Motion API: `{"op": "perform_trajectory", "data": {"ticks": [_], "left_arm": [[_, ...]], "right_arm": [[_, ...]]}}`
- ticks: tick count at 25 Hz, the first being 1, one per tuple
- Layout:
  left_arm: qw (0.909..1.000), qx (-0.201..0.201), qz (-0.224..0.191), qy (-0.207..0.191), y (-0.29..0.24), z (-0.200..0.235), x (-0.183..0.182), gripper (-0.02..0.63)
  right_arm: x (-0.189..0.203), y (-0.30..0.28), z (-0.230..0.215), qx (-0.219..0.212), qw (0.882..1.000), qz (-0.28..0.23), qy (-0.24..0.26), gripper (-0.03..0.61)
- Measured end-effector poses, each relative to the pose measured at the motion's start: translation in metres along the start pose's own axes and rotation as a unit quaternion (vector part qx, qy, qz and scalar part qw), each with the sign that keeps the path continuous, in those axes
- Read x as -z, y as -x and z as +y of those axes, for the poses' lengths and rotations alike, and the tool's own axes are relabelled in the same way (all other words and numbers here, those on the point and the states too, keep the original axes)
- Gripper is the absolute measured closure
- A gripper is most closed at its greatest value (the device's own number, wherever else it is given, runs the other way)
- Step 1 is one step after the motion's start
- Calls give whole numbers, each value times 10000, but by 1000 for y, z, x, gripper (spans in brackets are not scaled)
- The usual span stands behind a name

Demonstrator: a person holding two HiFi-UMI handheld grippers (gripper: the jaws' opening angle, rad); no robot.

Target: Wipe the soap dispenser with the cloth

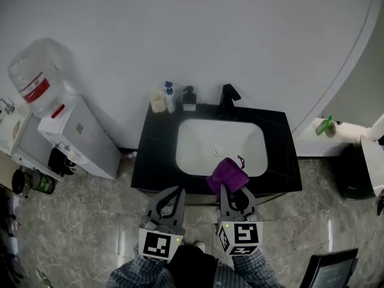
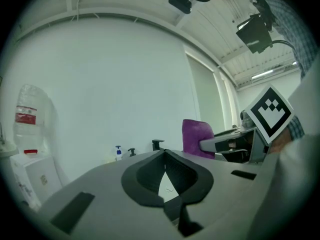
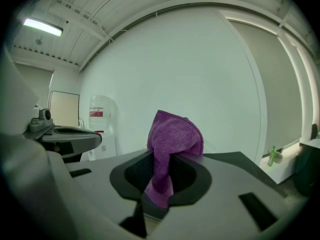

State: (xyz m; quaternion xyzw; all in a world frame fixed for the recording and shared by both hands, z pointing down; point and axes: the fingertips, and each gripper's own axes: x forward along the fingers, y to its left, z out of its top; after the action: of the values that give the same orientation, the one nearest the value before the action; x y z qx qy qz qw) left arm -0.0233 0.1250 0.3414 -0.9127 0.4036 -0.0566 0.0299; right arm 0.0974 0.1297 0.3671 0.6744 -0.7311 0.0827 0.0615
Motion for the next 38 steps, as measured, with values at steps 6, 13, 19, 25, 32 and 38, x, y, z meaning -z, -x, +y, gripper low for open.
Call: {"op": "perform_trajectory", "data": {"ticks": [6,13,19,25,32,38], "left_arm": [[9998,160,9,-130,9,6,-5,612],[9995,235,-154,-110,10,14,-7,612],[9997,230,87,30,12,17,7,612],[9997,240,-37,29,13,19,5,612],[9997,229,14,38,17,18,8,612],[9997,245,-87,17,18,17,1,612]], "right_arm": [[-10,3,15,47,9999,-110,68,500],[-14,0,31,50,9996,-170,207,500],[-8,-5,35,48,9994,-83,347,500],[-4,-3,32,76,9997,0,216,500],[0,3,32,107,9997,36,226,502],[-2,6,34,102,9997,38,205,502]]}}
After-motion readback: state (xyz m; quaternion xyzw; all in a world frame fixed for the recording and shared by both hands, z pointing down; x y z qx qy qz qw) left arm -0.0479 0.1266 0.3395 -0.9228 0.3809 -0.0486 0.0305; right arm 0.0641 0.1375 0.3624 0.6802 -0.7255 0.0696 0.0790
